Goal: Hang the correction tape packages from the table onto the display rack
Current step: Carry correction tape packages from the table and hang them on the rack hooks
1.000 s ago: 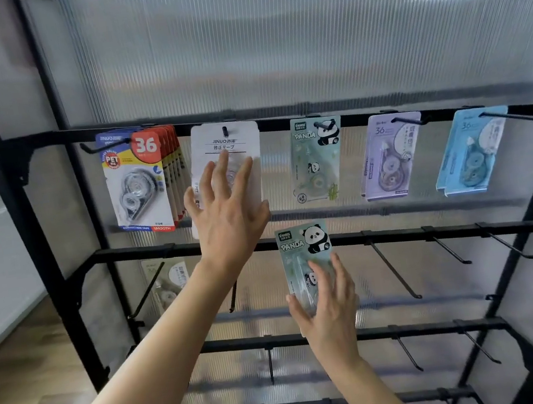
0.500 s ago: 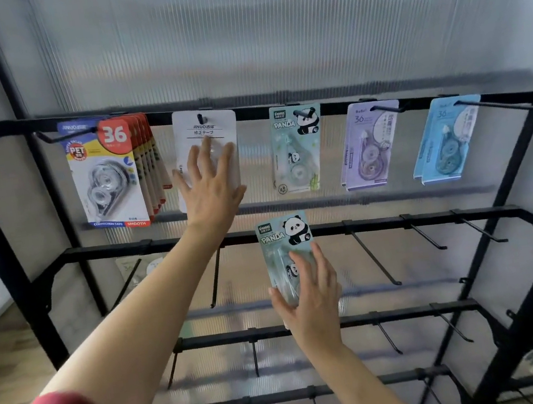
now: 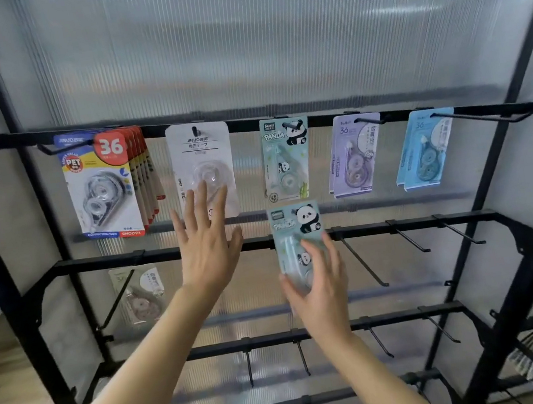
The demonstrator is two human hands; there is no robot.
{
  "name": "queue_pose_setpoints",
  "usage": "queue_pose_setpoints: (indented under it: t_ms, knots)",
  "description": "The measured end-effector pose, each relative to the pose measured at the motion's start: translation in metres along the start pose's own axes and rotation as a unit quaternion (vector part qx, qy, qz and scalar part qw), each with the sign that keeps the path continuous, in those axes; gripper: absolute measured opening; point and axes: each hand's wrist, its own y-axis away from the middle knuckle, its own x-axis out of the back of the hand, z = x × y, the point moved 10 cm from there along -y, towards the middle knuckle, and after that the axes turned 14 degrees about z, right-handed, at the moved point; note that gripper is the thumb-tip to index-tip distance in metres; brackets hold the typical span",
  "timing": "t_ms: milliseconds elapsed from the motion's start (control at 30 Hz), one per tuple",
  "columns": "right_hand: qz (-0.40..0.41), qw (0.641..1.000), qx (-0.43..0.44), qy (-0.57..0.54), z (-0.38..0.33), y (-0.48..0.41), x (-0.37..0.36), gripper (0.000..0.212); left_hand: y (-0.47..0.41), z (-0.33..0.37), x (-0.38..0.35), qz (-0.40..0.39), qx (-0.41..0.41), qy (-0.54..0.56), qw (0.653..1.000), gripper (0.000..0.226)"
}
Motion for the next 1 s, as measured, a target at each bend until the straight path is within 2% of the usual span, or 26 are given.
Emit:
queue_pose_setpoints:
  t_ms: [100,367,633,733,900,1000]
  knots:
    - [0.039,0.999,-0.005,-0.010,-0.002,-0.036,0.020,0.055,0.028,0.005,0.003,-0.008,-0.005,0.009,1.000,0.070]
    - [0.035,0.996,0.073,0.027,-0.033,-0.107,0.025,0.058,0.065,-0.021,-0.008,-0.053,0.024,-0.006,0.998,0.069]
    - [0.028,0.995,0.076,0.066,-0.035,-0.117,0.010,0.060,0.073,-0.016,-0.025,-0.099,0.012,-0.033,0.994,0.068]
    - [0.033,0.995,0.057,0.068,-0.031,-0.117,0.010,0.059,0.071,-0.015,-0.025,-0.091,0.011,-0.032,0.995,0.067]
    - [0.037,0.993,0.084,0.076,-0.038,-0.122,0.004,0.060,0.060,-0.014,-0.029,-0.088,0.002,-0.047,0.995,0.069]
    - [0.013,0.992,0.069,0.101,-0.027,-0.126,-0.009,0.060,0.062,-0.018,-0.035,-0.097,0.002,-0.062,0.993,0.069]
